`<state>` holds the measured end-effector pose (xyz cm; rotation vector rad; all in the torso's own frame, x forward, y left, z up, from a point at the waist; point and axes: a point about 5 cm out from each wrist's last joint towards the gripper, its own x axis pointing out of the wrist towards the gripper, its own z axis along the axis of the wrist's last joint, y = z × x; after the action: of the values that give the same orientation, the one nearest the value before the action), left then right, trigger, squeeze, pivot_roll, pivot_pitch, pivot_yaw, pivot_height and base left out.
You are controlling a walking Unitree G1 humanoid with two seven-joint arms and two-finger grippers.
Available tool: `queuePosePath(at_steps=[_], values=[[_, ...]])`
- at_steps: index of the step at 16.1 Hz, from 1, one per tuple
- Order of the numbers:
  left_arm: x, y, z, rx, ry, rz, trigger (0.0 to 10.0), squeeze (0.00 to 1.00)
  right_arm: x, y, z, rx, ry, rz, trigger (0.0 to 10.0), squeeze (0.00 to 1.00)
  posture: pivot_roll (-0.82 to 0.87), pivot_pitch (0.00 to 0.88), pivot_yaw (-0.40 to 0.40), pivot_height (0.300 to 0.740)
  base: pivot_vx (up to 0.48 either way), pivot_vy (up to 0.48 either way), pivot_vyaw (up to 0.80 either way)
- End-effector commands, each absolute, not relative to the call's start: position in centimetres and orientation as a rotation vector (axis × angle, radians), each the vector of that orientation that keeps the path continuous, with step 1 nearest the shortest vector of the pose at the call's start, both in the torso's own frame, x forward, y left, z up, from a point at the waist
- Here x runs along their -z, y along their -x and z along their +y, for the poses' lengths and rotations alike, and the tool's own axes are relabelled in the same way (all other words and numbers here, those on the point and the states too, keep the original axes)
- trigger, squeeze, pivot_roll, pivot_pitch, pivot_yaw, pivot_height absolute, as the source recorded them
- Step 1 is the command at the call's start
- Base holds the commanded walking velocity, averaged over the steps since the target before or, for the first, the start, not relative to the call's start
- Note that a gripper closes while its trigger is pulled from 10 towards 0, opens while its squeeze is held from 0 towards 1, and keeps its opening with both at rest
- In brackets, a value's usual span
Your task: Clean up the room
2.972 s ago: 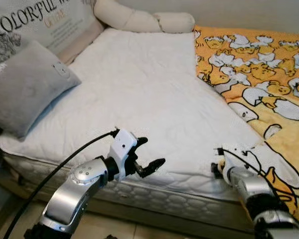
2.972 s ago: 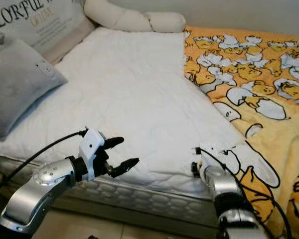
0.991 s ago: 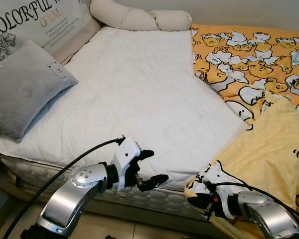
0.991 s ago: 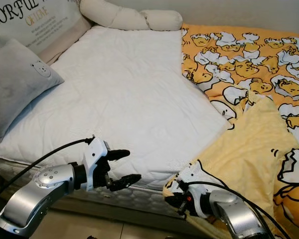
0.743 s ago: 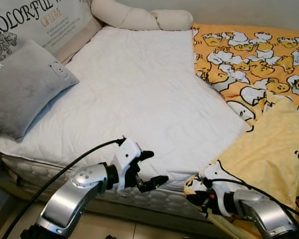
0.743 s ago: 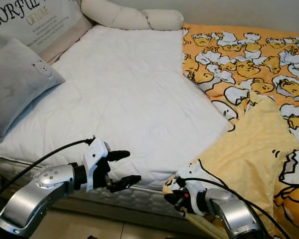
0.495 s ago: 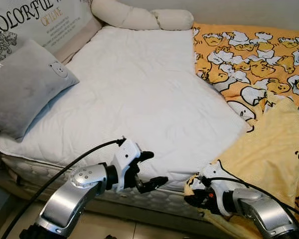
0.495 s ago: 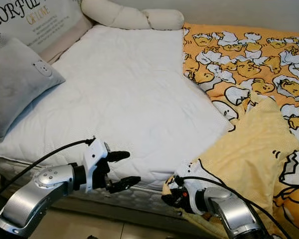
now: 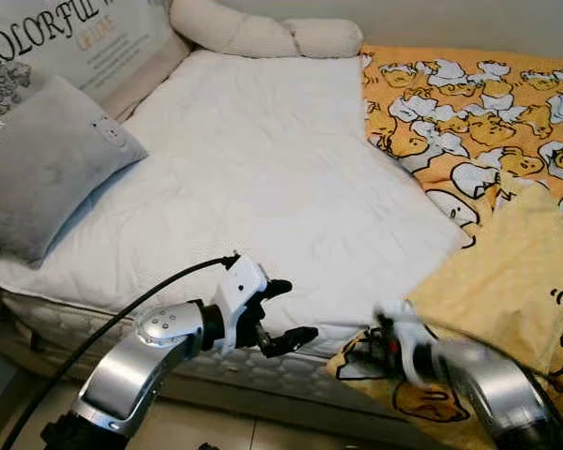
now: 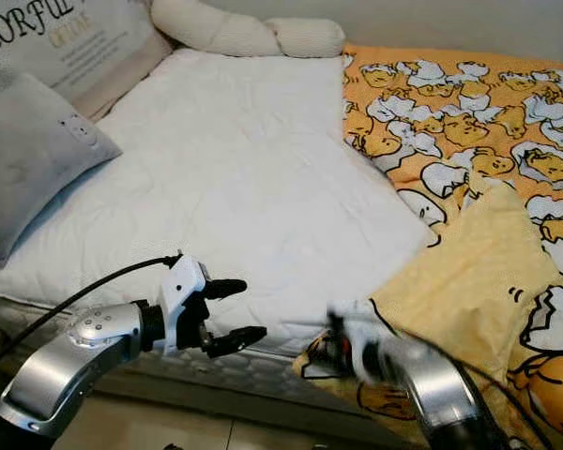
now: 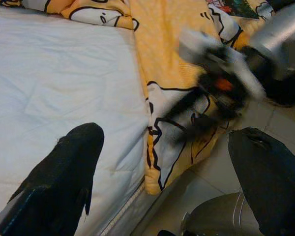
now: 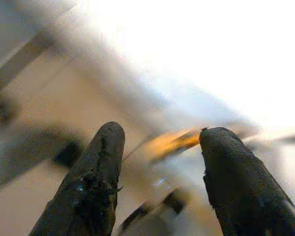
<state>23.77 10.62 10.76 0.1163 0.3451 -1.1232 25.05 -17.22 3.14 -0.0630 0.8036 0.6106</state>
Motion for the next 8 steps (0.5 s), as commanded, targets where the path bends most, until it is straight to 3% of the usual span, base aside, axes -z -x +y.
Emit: queuePosePath(at_steps=[1,7,8], values=[[-10.8,-23.8,10.7,1.119,-0.132,0.345,10.0,0.00,-3.4,-26.3,-18.3,-0.454,0.083,0.764,10.0,1.00,-0.06,0.000,0.019,0.740,0.000,0.000,0.00],[-11.0,-24.4,10.6,1.100,-0.139,0.329,10.0,0.00,-3.1,-31.0,-18.8,-0.002,0.082,0.673,10.0,1.00,-0.04,0.000,0.029,0.740,0.000,0.000,0.00],[-11.2,-24.4,10.7,1.088,-0.142,0.323,10.0,0.00,-3.3,-31.9,-19.2,0.121,0.123,0.671,10.0,0.37,-0.03,0.000,0.028,0.740,0.000,0.000,0.00]])
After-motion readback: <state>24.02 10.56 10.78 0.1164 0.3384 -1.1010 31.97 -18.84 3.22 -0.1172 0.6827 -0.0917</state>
